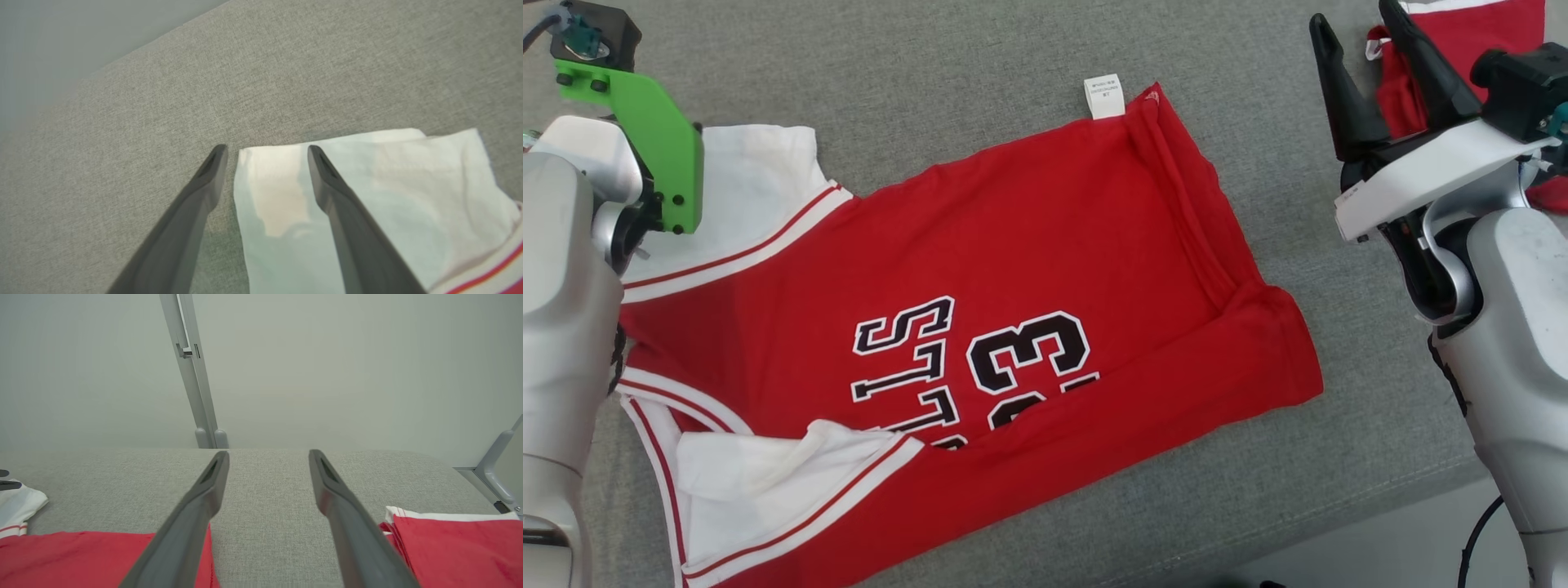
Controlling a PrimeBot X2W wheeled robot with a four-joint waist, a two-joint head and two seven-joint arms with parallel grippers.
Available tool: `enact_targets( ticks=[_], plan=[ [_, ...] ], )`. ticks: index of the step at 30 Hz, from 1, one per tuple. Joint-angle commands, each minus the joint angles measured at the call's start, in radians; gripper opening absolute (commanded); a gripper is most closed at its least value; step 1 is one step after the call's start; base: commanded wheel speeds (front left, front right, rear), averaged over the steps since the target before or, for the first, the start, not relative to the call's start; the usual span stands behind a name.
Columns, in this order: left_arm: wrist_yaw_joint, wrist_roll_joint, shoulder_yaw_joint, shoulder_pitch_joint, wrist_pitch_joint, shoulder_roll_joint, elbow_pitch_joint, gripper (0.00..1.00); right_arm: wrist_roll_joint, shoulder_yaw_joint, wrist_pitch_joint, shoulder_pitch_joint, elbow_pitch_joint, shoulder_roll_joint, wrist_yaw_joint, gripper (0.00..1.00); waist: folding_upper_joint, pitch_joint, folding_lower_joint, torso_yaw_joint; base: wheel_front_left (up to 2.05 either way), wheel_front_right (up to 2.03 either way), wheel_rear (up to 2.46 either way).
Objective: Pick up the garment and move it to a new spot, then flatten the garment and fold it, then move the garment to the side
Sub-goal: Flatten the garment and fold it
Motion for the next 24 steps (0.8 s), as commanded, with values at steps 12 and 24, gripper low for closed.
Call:
enact_targets(
  ticks=[12, 24],
  plan=[
    [0.002, -0.005, -0.038, -0.056, -0.01, 0.028, 0.089, 1.0, 0.03, 0.039, -0.028, -0.02, 0.034, -0.018, 0.0, 1.0, 0.0, 0.024, -0.0002, -0.006, 0.0, 0.0, 0.0],
    [0.004, -0.043, -0.05, -0.063, 0.036, 0.003, 0.149, 0.0, 0.042, 0.05, -0.035, -0.024, 0.056, -0.037, 0.0, 1.0, 0.0, 0.024, -0.0002, 0.0, 0.0, 0.0, 0.0]
  ],
)
